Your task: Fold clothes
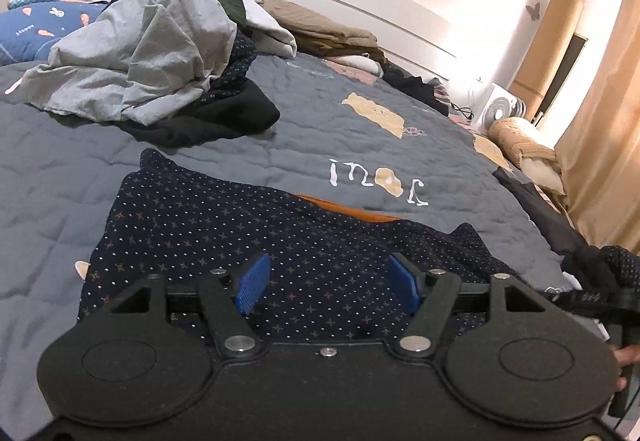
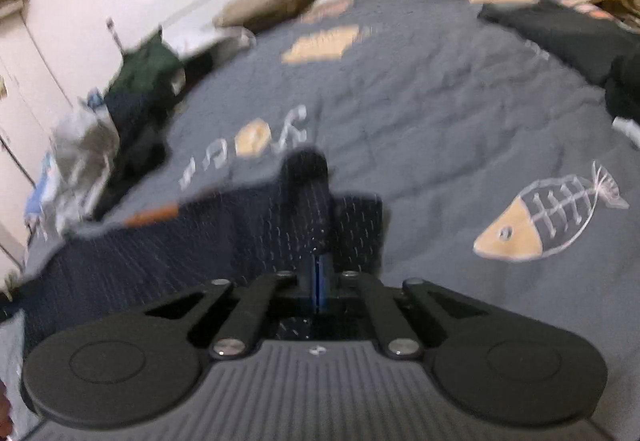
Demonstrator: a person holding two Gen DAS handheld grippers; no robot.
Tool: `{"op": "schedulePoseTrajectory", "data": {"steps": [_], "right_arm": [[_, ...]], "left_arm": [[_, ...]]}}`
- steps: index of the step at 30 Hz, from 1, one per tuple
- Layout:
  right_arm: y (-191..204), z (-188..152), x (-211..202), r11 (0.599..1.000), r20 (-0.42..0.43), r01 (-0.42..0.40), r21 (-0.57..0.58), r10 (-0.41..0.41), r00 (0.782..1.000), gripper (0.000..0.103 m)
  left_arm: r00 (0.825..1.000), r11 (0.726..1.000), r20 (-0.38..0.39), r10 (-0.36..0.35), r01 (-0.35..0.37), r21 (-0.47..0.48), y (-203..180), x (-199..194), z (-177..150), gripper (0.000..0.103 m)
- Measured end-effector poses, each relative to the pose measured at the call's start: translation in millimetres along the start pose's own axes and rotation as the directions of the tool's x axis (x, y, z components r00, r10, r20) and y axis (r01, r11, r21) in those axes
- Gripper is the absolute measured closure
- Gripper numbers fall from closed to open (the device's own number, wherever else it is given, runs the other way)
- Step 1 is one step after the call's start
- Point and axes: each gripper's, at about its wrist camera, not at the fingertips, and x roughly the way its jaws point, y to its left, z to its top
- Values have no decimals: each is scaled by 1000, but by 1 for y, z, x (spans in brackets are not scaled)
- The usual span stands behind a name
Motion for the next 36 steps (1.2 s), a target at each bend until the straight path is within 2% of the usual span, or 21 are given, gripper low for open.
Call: {"op": "schedulePoseTrajectory", "data": {"steps": [3, 14, 17, 21, 26, 29, 32, 34, 36], "right_arm": [[-10, 11, -17, 996, 79, -27, 86, 20, 997, 102], [-21, 6, -35, 998, 7, -18, 56, 18, 1000, 98], [-23, 3, -42, 999, -13, -16, 46, 17, 1000, 92], [-12, -21, -66, 993, -60, -7, -119, 0, 998, 68], [0, -52, -85, 950, -130, -1, -314, -42, 991, 67], [3, -66, -89, 928, -158, -11, -374, -52, 986, 67], [4, -73, -93, 909, -158, -30, -416, -40, 987, 67], [4, -77, -93, 893, -154, -41, -449, -32, 987, 67], [4, -81, -91, 876, -162, -52, -479, -30, 986, 67]], "left_arm": [[1000, 1000, 13, 4, -4, -6, 3, -3, 2, 39], [1000, 1000, 9, -18, 18, 15, -6, -5, -1, 39], [999, 999, 5, -44, 44, -4, -7, -10, -2, 38], [997, 997, -23, -79, 79, 13, -15, -14, -8, 37], [989, 985, -77, -123, 132, 112, -47, -20, -24, 36], [983, 963, -106, -148, 167, 210, -77, -21, -38, 34], [972, 919, -149, -181, 221, 325, -110, -16, -56, 33], [969, 871, -170, -182, 238, 430, -133, -12, -72, 33], [968, 808, -186, -170, 245, 536, -155, -6, -89, 33]]}}
